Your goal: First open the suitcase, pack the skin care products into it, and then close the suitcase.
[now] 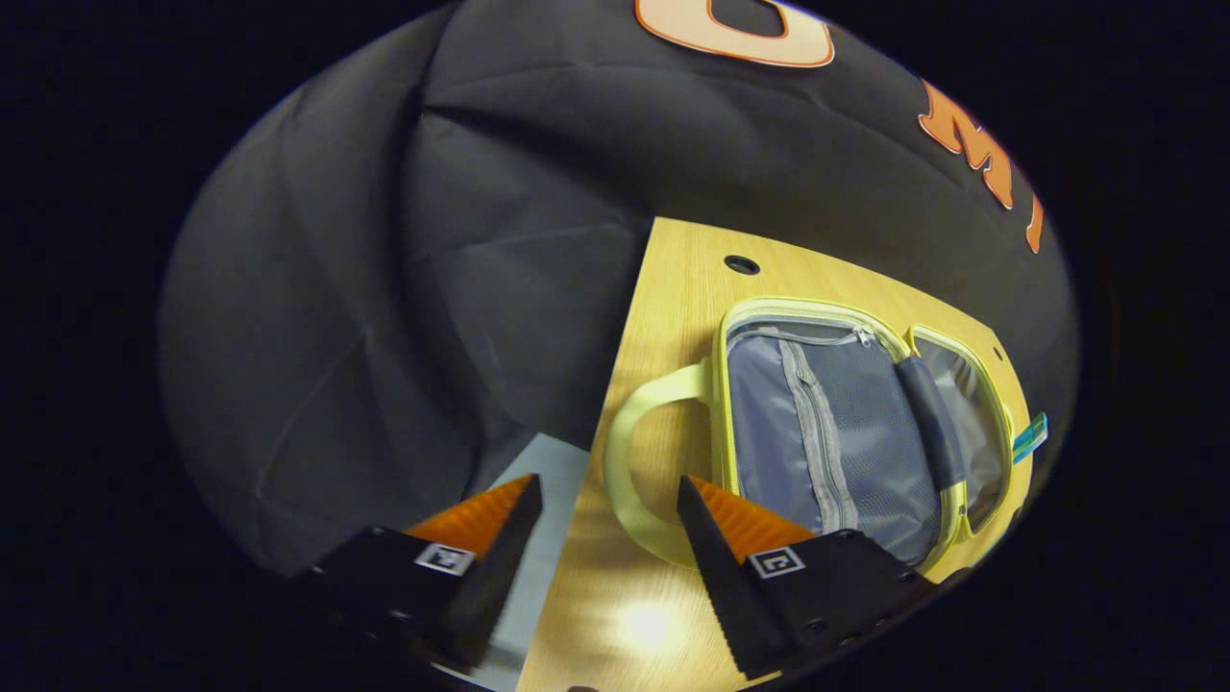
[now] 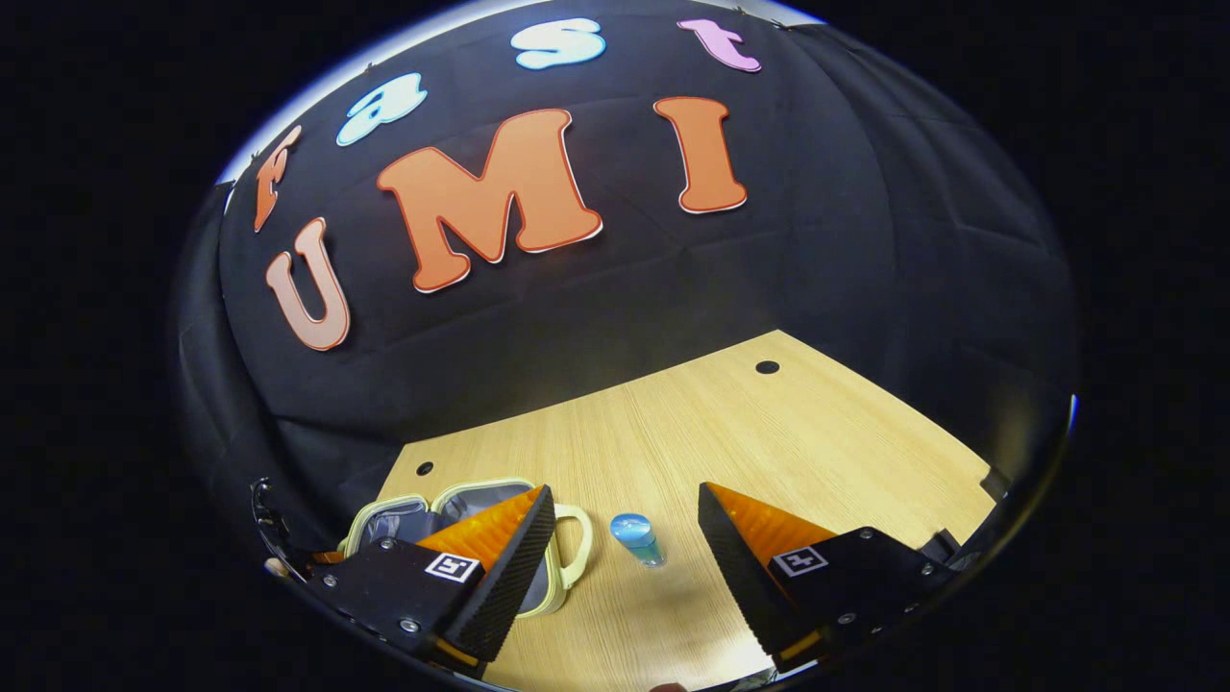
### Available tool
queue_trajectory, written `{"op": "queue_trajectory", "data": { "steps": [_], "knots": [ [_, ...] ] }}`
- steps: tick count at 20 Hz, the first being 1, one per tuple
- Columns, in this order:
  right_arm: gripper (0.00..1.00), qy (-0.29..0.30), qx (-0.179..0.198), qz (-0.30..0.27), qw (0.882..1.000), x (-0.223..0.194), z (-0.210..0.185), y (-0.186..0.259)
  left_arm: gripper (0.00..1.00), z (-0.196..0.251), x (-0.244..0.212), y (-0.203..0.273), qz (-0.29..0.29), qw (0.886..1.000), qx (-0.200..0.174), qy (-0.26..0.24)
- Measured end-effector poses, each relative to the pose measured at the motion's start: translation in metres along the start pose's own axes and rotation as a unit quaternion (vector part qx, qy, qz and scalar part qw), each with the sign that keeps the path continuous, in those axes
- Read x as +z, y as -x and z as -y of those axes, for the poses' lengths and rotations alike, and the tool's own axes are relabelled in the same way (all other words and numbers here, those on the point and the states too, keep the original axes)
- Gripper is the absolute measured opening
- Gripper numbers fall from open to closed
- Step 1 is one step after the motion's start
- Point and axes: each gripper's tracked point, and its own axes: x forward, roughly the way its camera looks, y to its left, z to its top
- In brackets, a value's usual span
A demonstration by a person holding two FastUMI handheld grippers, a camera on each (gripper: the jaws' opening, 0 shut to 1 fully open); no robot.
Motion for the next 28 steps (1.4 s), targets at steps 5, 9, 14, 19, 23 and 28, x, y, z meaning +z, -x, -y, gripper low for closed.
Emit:
{"op": "queue_trajectory", "data": {
  "steps": [5,9,14,19,23,28],
  "knots": [
    [0.95,0.026,-0.003,0.006,1.0,0.003,0.013,0.0,1.0,0.005,0.064,0.055,0.086,0.99,0.085,-0.073],
    [0.95,0.051,0.001,0.025,0.998,0.019,0.028,-0.005,0.98,0.066,0.114,0.105,0.151,0.98,0.079,-0.106],
    [0.95,0.097,0.012,0.041,0.994,0.039,0.057,-0.019,0.98,0.205,0.155,0.173,0.235,0.969,0.008,-0.076],
    [0.95,0.124,0.037,0.054,0.99,0.058,0.082,-0.027,0.98,0.333,0.16,0.209,0.279,0.957,-0.049,-0.055],
    [0.95,0.144,0.052,0.055,0.987,0.062,0.1,-0.033,0.98,0.418,0.148,0.231,0.303,0.948,-0.086,-0.054],
    [0.95,0.159,0.074,0.041,0.984,0.053,0.112,-0.039,0.98,0.501,0.12,0.243,0.3,0.943,-0.132,-0.061]
  ]
}}
